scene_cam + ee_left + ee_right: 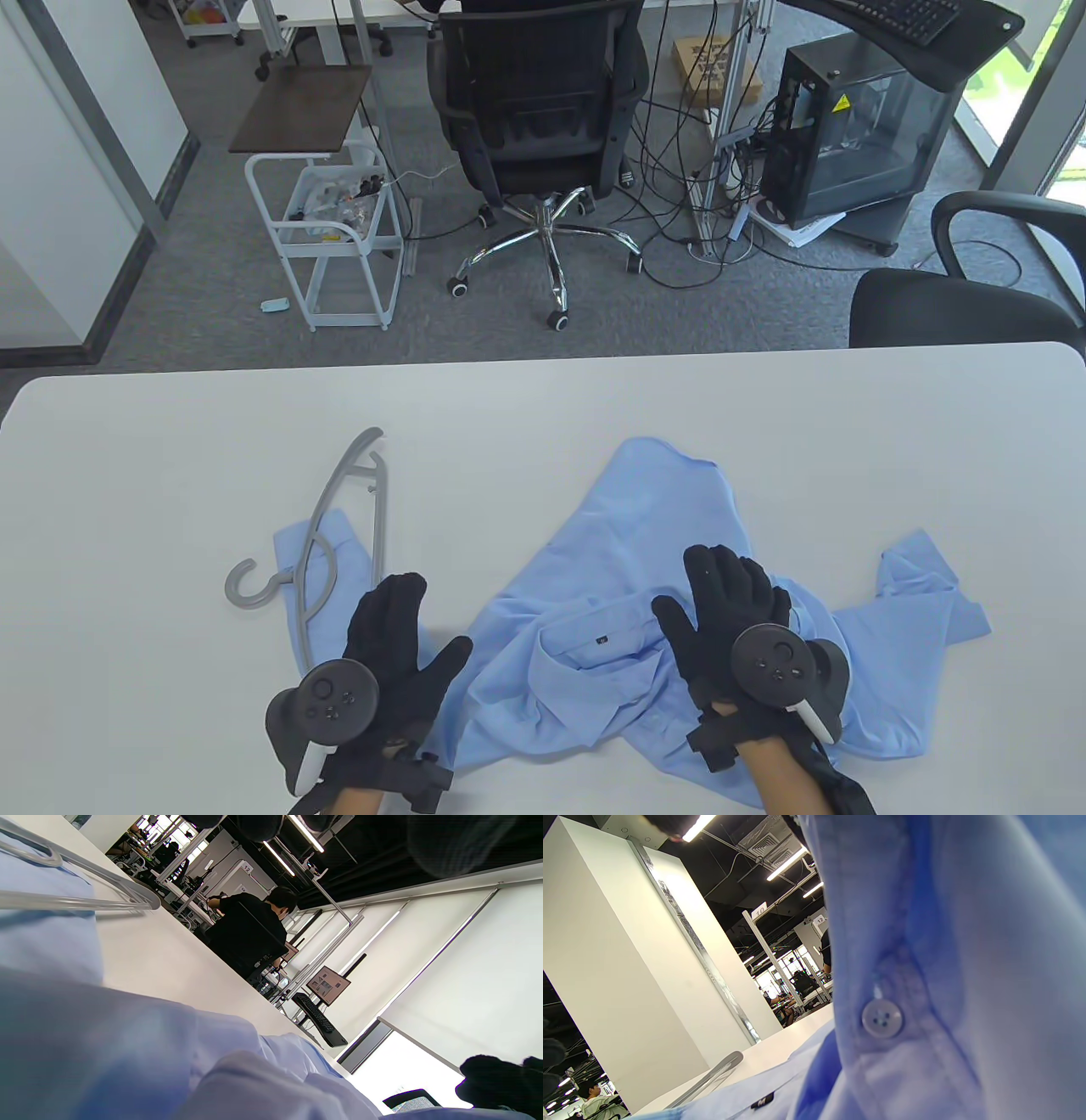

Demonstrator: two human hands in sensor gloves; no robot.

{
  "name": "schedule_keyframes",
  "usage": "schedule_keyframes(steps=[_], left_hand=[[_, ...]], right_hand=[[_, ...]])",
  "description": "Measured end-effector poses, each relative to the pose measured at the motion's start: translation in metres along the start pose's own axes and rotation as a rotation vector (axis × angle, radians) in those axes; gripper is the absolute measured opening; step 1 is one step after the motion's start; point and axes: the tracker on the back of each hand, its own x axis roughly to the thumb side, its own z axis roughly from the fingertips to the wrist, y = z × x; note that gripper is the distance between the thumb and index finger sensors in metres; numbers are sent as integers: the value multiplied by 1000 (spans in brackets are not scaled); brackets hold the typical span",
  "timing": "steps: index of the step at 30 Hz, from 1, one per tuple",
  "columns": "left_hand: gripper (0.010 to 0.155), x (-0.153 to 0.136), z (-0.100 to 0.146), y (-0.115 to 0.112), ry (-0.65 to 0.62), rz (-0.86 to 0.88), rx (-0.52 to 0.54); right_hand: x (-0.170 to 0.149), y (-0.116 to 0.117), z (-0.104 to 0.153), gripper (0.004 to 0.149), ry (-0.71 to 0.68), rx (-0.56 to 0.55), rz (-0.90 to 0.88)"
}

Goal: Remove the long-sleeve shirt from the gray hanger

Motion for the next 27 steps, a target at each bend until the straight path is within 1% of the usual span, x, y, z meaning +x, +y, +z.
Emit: schedule_keyframes(steps=[5,8,13,27], left_hand=[[91,1,-1,-3,-4,3,-28],[91,2,0,-3,-4,6,-25],[92,3,0,-4,-6,13,-34],[90,2,-1,-5,-2,60,-50]], right_hand=[[3,2,0,78,-11,10,32],[5,4,-1,79,-20,42,7],[5,3,-1,80,-36,61,-68],[13,-2,2,81,-72,88,-107]])
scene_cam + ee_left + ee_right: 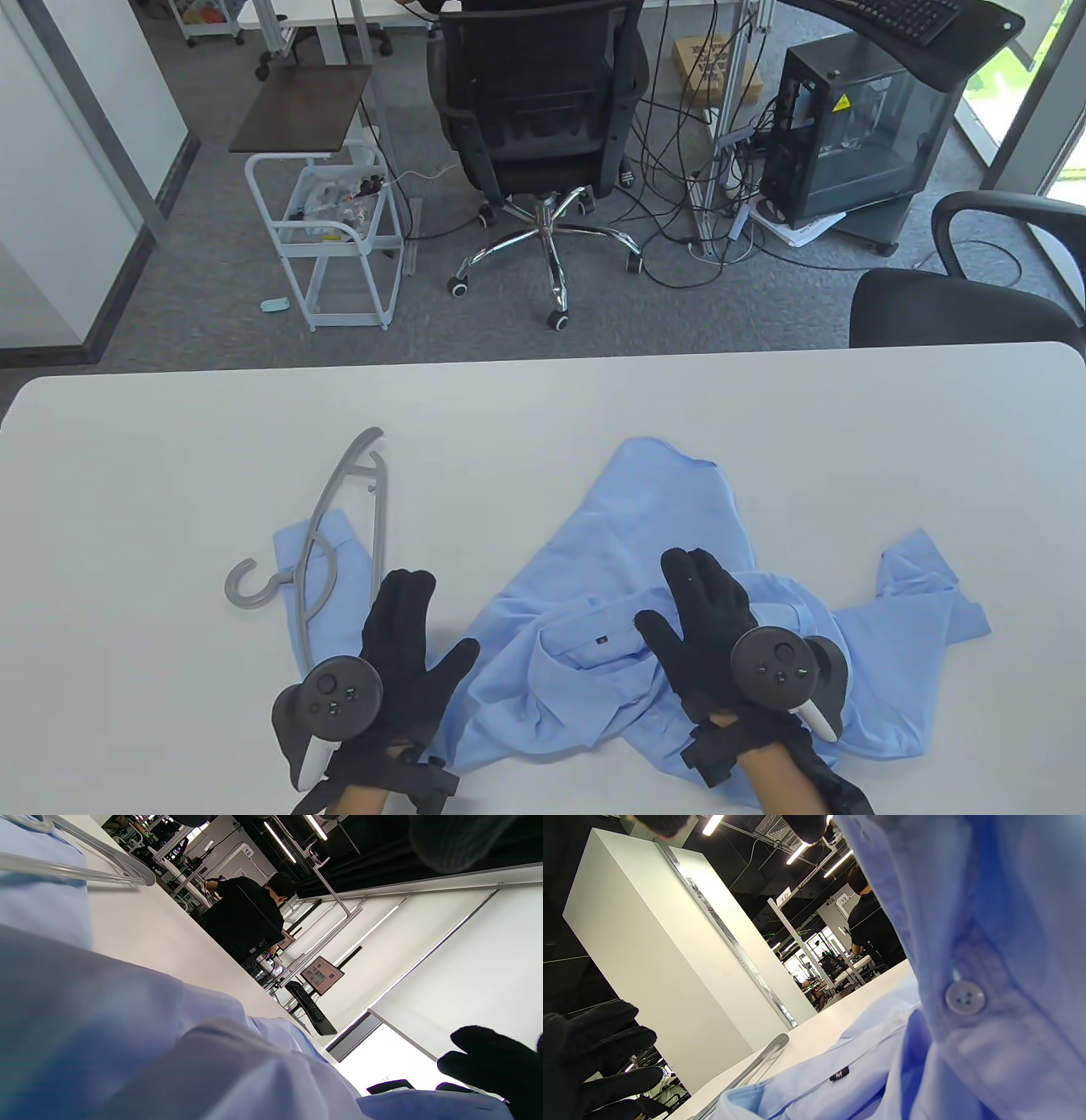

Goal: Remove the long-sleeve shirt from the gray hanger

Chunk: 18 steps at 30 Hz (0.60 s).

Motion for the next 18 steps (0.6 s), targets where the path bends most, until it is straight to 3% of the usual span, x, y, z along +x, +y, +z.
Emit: schedule_keyframes(steps=[18], left_hand=[[82,-2,-5,-3,13,9,-29]], right_hand=[[-3,-3,0,78,8,9,-51]])
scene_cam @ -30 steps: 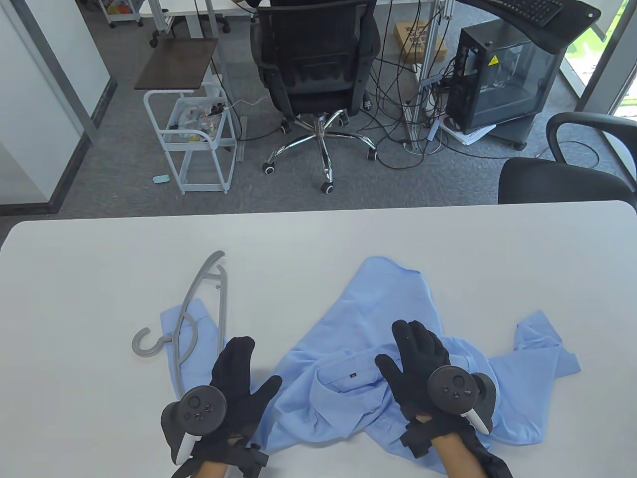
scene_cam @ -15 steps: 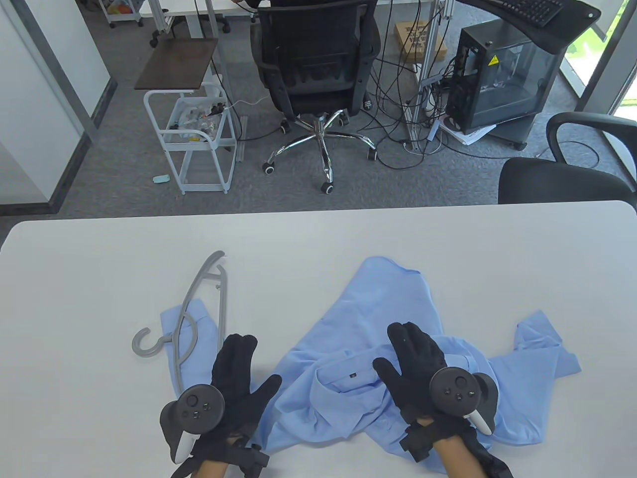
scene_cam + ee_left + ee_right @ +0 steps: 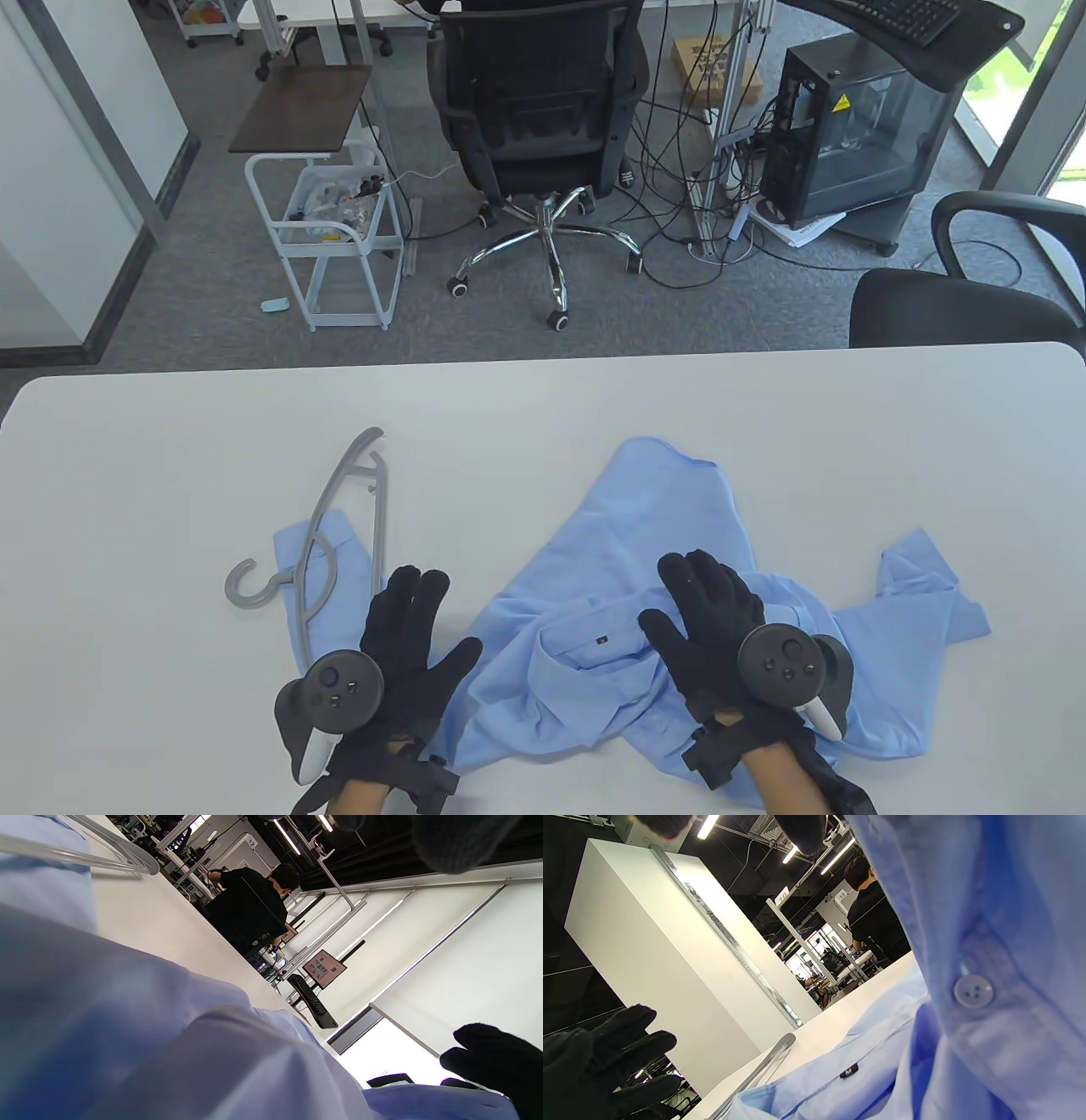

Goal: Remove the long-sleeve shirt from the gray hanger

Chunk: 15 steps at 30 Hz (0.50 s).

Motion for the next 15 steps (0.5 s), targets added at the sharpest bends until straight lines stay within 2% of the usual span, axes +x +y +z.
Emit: schedule_keyframes(steps=[7,15], left_hand=[[83,-1,-1,0,3,1,10],[86,3,-4,-6,-11,-27,-16]], right_hand=[[-1,-5,1,74,0,-28,-4],[-6,-2,0,69,-18,-6,10]])
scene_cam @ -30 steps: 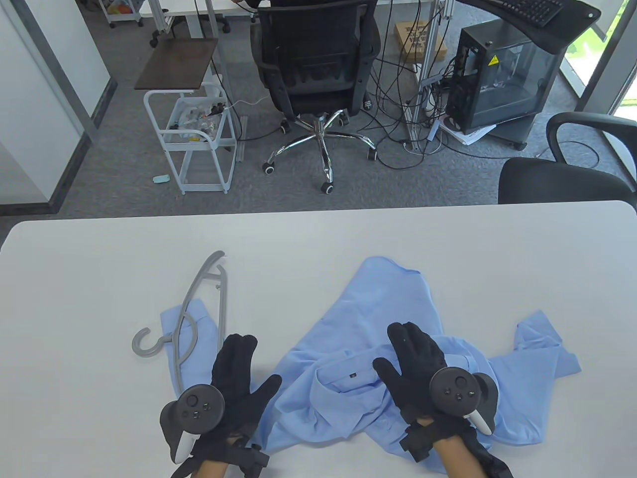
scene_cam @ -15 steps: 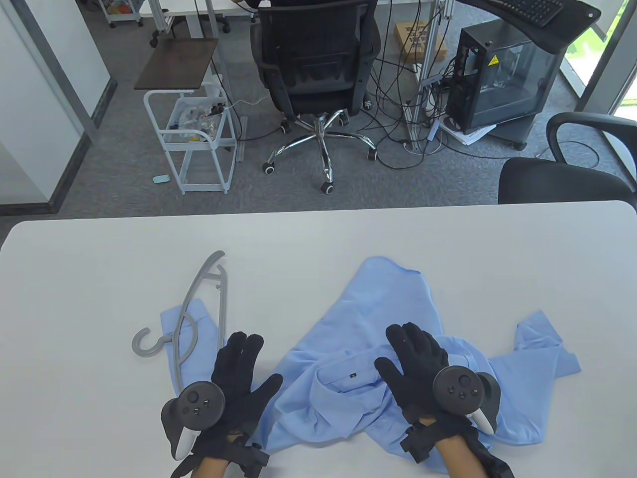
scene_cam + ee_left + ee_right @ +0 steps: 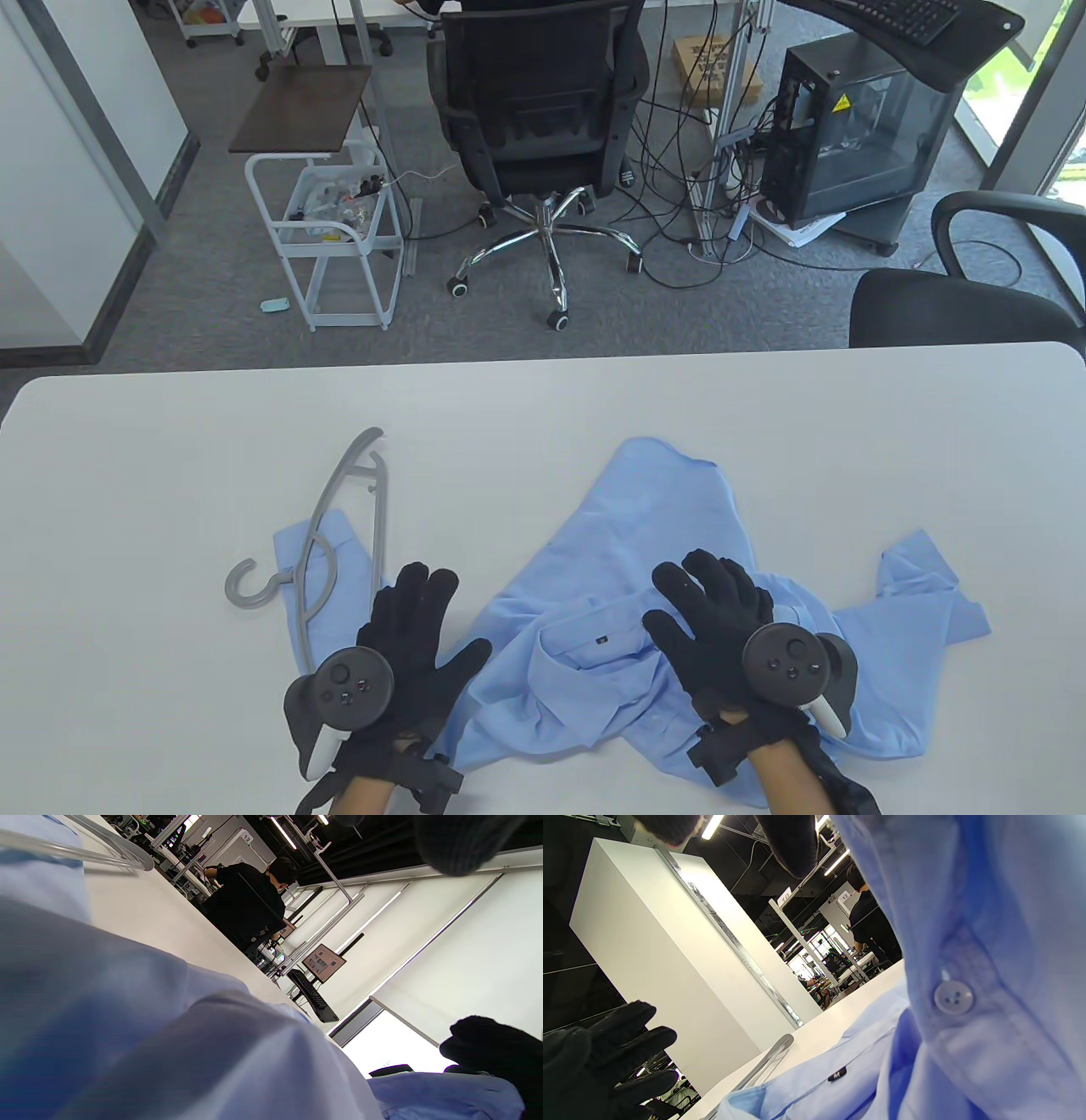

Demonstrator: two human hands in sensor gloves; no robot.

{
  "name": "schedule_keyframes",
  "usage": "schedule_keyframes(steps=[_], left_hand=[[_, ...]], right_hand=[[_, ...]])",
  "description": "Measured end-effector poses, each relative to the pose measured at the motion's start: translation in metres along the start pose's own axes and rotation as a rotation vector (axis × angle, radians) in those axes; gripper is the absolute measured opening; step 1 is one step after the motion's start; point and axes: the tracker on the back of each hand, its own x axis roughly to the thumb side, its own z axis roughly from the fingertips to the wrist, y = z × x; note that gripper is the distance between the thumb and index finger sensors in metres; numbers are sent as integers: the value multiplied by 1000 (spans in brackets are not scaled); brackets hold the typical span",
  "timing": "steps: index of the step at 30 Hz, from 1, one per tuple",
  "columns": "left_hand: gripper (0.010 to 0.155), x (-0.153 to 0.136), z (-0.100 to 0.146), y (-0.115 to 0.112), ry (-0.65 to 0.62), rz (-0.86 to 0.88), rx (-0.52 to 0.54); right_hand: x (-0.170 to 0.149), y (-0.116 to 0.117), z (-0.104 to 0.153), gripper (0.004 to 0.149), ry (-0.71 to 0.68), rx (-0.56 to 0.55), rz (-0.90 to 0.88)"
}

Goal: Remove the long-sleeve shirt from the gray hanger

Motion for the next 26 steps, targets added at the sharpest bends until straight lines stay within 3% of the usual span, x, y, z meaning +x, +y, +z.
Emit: schedule_keyframes(steps=[26], left_hand=[[88,5,-5,-6,-18,-3,8]], right_hand=[[-5,6,0,70,-43,60,92]])
